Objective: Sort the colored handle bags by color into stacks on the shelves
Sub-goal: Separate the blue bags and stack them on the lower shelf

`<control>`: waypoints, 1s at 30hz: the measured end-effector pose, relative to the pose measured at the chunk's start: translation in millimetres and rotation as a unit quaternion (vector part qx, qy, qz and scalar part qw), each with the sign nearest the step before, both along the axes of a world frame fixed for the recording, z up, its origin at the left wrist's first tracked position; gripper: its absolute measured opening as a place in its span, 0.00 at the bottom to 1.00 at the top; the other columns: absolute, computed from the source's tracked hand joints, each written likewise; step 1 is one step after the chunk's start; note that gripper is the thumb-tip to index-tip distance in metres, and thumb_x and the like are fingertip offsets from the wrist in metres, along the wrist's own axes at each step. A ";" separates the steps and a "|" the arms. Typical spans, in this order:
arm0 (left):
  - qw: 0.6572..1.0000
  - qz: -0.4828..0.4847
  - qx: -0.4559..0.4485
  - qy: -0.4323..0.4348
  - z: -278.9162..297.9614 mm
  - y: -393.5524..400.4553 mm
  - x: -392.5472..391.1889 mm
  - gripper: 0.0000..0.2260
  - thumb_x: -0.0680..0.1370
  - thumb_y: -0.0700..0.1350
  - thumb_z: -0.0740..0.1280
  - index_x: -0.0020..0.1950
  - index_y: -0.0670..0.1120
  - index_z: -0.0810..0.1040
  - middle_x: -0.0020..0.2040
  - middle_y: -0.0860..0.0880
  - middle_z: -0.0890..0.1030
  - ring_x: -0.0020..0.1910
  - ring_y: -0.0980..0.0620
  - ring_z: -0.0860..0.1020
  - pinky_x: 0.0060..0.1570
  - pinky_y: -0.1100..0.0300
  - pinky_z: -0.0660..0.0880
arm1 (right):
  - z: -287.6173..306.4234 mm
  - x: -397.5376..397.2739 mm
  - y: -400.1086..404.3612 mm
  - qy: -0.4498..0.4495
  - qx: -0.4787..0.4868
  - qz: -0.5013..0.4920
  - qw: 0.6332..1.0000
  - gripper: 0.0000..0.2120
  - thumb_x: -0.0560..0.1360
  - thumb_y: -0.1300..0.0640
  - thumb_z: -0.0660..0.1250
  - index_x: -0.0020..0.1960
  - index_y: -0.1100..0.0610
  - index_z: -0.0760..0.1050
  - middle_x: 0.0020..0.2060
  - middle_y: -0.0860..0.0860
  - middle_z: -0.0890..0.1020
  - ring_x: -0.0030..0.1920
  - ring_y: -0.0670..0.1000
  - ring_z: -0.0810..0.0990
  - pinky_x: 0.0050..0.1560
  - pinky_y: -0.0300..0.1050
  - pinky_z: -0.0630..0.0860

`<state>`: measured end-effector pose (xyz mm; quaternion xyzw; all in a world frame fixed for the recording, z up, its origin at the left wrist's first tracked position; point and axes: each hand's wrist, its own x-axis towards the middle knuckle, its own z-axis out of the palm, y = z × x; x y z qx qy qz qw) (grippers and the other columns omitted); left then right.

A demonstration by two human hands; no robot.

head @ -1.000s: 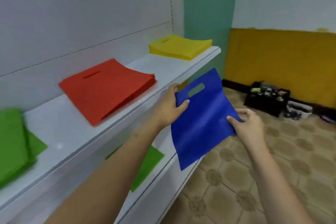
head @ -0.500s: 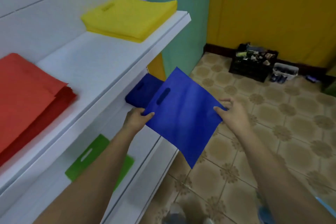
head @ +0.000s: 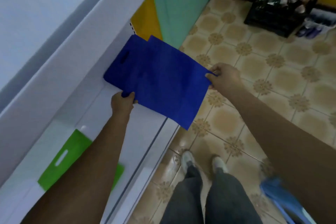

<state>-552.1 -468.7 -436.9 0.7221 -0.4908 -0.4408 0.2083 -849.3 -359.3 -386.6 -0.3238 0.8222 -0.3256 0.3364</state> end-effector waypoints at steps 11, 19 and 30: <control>0.967 0.223 -0.090 0.081 -51.9 -105.3 18.9 0.09 0.77 0.48 0.71 0.39 0.47 0.77 0.35 0.50 0.74 0.33 0.56 0.69 0.34 0.62 0.69 | -99.6 -15.9 -136.0 -0.055 -0.071 0.074 0.993 0.04 0.79 0.61 0.65 0.52 0.61 0.77 0.36 0.55 0.82 0.26 0.41 0.80 0.34 0.38 0.80; 0.947 0.292 0.008 0.134 -82.5 -98.3 -3.2 0.27 0.76 0.48 0.65 0.75 0.45 0.66 0.69 0.48 0.73 0.63 0.48 0.74 0.62 0.55 0.73 | -143.3 3.4 -151.2 0.088 0.031 0.156 0.983 0.28 0.79 0.50 0.61 0.73 0.63 0.59 0.66 0.62 0.69 0.64 0.62 0.69 0.58 0.50 0.67; 0.969 0.222 0.005 0.109 -82.1 -98.9 -17.3 0.03 0.77 0.42 0.64 0.47 0.46 0.77 0.48 0.50 0.79 0.42 0.53 0.75 0.37 0.63 0.74 | -150.9 3.6 -159.1 0.090 0.060 0.212 0.971 0.22 0.78 0.50 0.61 0.66 0.64 0.66 0.61 0.62 0.70 0.60 0.62 0.70 0.55 0.51 0.69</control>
